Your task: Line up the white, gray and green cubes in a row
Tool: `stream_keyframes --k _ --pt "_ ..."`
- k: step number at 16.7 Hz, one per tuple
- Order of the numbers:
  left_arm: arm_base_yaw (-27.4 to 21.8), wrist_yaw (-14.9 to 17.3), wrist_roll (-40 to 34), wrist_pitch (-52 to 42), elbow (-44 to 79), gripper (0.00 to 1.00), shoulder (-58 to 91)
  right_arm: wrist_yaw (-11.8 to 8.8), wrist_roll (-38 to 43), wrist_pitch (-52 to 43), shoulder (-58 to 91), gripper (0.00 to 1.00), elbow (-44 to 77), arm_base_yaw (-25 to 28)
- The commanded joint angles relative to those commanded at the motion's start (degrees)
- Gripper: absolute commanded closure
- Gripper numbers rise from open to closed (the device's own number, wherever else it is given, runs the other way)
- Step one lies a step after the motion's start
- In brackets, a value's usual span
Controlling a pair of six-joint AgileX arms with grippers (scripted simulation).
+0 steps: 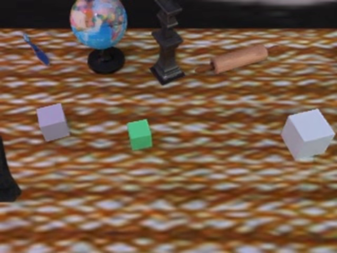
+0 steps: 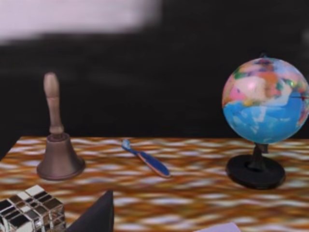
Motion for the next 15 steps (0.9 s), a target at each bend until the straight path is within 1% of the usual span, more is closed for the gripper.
stream_keyframes --k 4,7,11,15 --pt "-0.67 0.64 1.08 -1.54 1.61 0.00 1.69 0.00 0.00 0.00 0.00 0.00 0.00 0.00" --pt "-3.02 2.64 5.17 -7.39 8.16 0.00 8.64 0.00 0.00 0.00 0.00 0.00 0.00 0.00" --pt "-7.67 6.00 13.90 -20.09 23.26 0.00 26.58 0.00 0.00 0.00 0.00 0.00 0.00 0.00" --pt "-13.09 8.71 23.94 -35.30 42.17 0.00 52.98 0.00 0.00 0.00 0.00 0.00 0.00 0.00"
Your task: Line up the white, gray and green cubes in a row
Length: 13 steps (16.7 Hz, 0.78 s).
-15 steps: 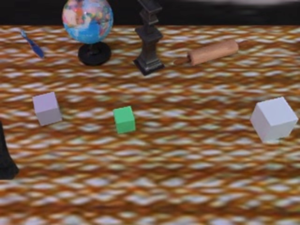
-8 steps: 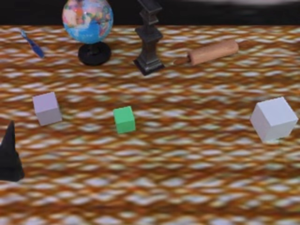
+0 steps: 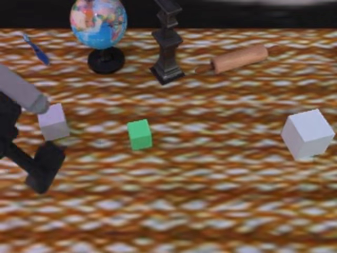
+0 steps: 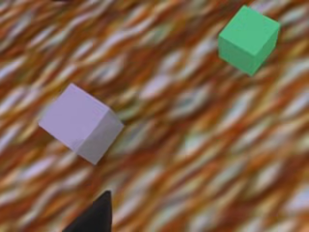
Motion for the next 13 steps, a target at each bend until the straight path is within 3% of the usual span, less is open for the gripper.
stream_keyframes --k 6,13 --pt "-7.52 0.85 13.13 -20.47 29.18 0.00 40.72 0.00 0.00 0.00 0.00 0.00 0.00 0.00" --pt "-12.70 -3.75 21.89 -32.44 57.99 0.00 70.24 0.00 0.00 0.00 0.00 0.00 0.00 0.00"
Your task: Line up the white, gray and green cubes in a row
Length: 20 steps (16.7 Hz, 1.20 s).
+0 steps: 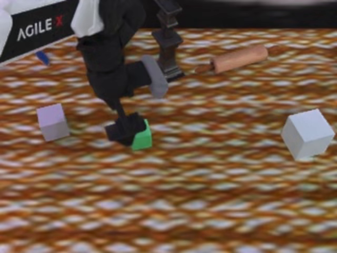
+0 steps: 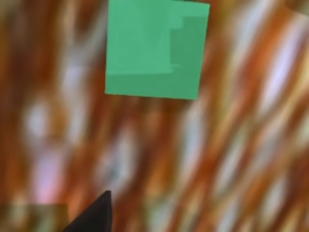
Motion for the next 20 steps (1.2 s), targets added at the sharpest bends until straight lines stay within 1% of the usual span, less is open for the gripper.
stream_keyframes --k 3,6,13,16,20 --pt "-0.98 -2.64 1.57 -1.39 8.48 0.00 7.50 0.00 0.00 0.00 0.00 0.00 0.00 0.00" --pt "-1.47 -4.40 2.21 -1.67 13.30 0.00 11.11 0.00 0.00 0.00 0.00 0.00 0.00 0.00" --pt "-1.23 -4.63 2.26 -1.40 13.65 0.00 11.39 0.00 0.00 0.00 0.00 0.00 0.00 0.00" --pt "-1.40 -4.69 2.39 2.63 10.91 0.00 12.91 0.00 0.00 0.00 0.00 0.00 0.00 0.00" --pt "-1.42 -4.64 2.36 12.25 5.43 0.00 16.32 0.00 0.00 0.00 0.00 0.00 0.00 0.00"
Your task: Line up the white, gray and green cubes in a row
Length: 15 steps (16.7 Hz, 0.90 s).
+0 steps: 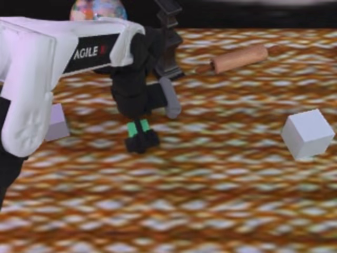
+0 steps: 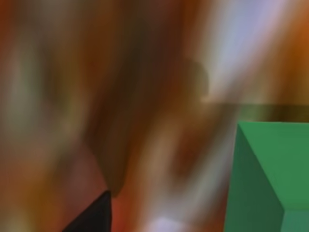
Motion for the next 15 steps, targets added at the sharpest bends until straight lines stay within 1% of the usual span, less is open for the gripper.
stream_keyframes --k 2,6,15 --pt "-0.03 0.01 0.02 2.23 -1.59 0.00 1.10 0.00 0.00 0.00 0.00 0.00 0.00 0.00" --pt "-0.03 0.02 0.03 2.43 -1.74 0.00 1.22 0.00 0.00 0.00 0.00 0.00 0.00 0.00" --pt "-0.03 0.02 0.03 2.43 -1.74 0.68 1.22 0.00 0.00 0.00 0.00 0.00 0.00 0.00"
